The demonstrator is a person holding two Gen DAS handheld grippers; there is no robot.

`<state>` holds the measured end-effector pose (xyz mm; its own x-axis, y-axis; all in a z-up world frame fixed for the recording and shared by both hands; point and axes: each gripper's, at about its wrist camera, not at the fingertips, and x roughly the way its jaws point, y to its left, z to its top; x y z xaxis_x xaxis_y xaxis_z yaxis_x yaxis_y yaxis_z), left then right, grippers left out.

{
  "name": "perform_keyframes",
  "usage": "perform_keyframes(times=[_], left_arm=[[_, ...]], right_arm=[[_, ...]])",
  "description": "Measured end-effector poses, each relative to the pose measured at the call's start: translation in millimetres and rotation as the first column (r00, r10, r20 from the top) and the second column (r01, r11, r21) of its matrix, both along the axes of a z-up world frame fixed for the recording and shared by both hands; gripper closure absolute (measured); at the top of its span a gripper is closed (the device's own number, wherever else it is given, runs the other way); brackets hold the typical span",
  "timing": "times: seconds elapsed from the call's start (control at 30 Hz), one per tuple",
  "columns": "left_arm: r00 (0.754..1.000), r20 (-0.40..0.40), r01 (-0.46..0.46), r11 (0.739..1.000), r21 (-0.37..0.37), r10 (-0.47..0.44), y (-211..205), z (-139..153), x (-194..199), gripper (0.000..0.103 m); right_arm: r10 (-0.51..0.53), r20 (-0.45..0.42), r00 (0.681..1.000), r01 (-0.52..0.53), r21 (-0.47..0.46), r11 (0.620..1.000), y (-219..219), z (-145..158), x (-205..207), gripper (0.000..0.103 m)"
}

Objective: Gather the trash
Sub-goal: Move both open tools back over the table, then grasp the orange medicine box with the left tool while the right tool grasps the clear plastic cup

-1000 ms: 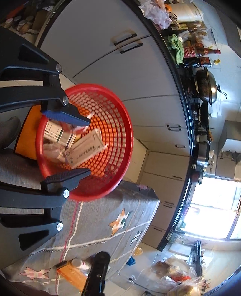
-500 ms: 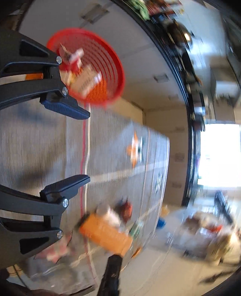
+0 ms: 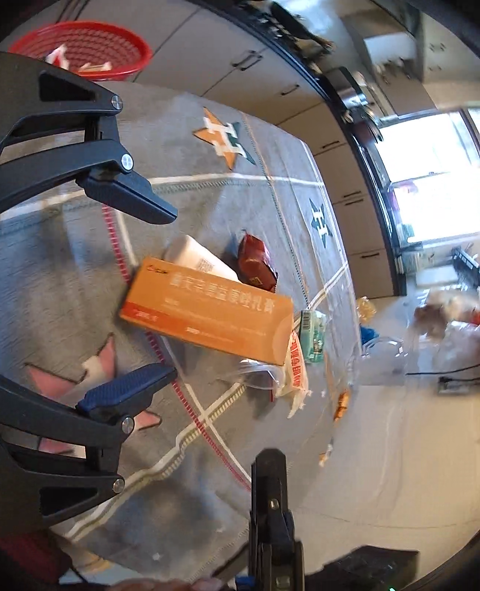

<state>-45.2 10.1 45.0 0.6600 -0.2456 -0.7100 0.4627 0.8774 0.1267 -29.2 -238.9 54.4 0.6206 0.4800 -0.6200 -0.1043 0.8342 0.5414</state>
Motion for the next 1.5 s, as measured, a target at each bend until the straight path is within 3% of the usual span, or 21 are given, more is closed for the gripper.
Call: perform_keyframes(times=[0.13,0.27,0.3,0.33,0.4,0.53,0.77,0.9,1.07,1.17,1.27,1.5], left_arm=[[1.0,0.001,0.024,0.998,0.052,-0.024,-11,-7,17,0.026],[1.0,0.0,0.03,0.999,0.039,-0.03,-15,-10,29,0.027],[1.0,-0.004,0.025,0.999,0.027,-0.025,-15,-11,31,0.032],[1.0,-0.011,0.024,1.0,0.016,-0.023,-14,-12,32,0.045],[1.0,-0.027,0.016,1.0,-0.005,-0.016,-13,-14,34,0.056],[1.0,-0.01,-0.013,1.0,-0.01,0.013,-11,-13,27,0.057],[0.999,0.02,-0.047,0.994,-0.1,0.05,12,5,-4,0.057],[0.993,-0.003,-0.12,0.982,-0.147,0.121,35,2,-13,0.057],[0.981,-0.016,-0.195,0.968,-0.155,0.195,54,-5,-19,0.057],[0.974,-0.025,-0.224,0.96,-0.17,0.223,61,-7,-20,0.057],[0.968,-0.019,-0.251,0.952,-0.175,0.251,63,-9,-24,0.057],[0.956,0.007,-0.287,0.943,-0.168,0.292,57,-4,-33,0.057]], right_arm=[[-0.002,-0.002,1.0,0.002,0.015,1.0,-6,-4,0,0.069],[-0.002,-0.014,1.0,0.003,0.039,0.999,-9,-7,0,0.068],[-0.002,-0.016,1.0,0.003,0.048,0.999,-10,-8,1,0.068],[-0.003,-0.018,1.0,0.004,0.052,0.999,-10,-8,1,0.068],[0.0,-0.018,1.0,0.001,0.057,0.998,-9,-8,2,0.068],[0.001,-0.027,1.0,0.001,0.068,0.998,-7,-11,5,0.068],[0.023,-0.027,0.999,-0.022,0.057,0.998,12,-9,19,0.068],[0.059,-0.018,0.998,-0.059,0.011,0.998,38,-7,28,0.068],[0.069,-0.022,0.997,-0.07,-0.063,0.996,63,-14,43,0.068],[0.071,-0.025,0.997,-0.073,-0.106,0.992,72,-19,47,0.091],[0.065,-0.006,0.998,-0.065,-0.123,0.99,72,-17,40,0.097],[0.061,0.093,0.994,-0.046,-0.151,0.987,61,6,5,0.097]])
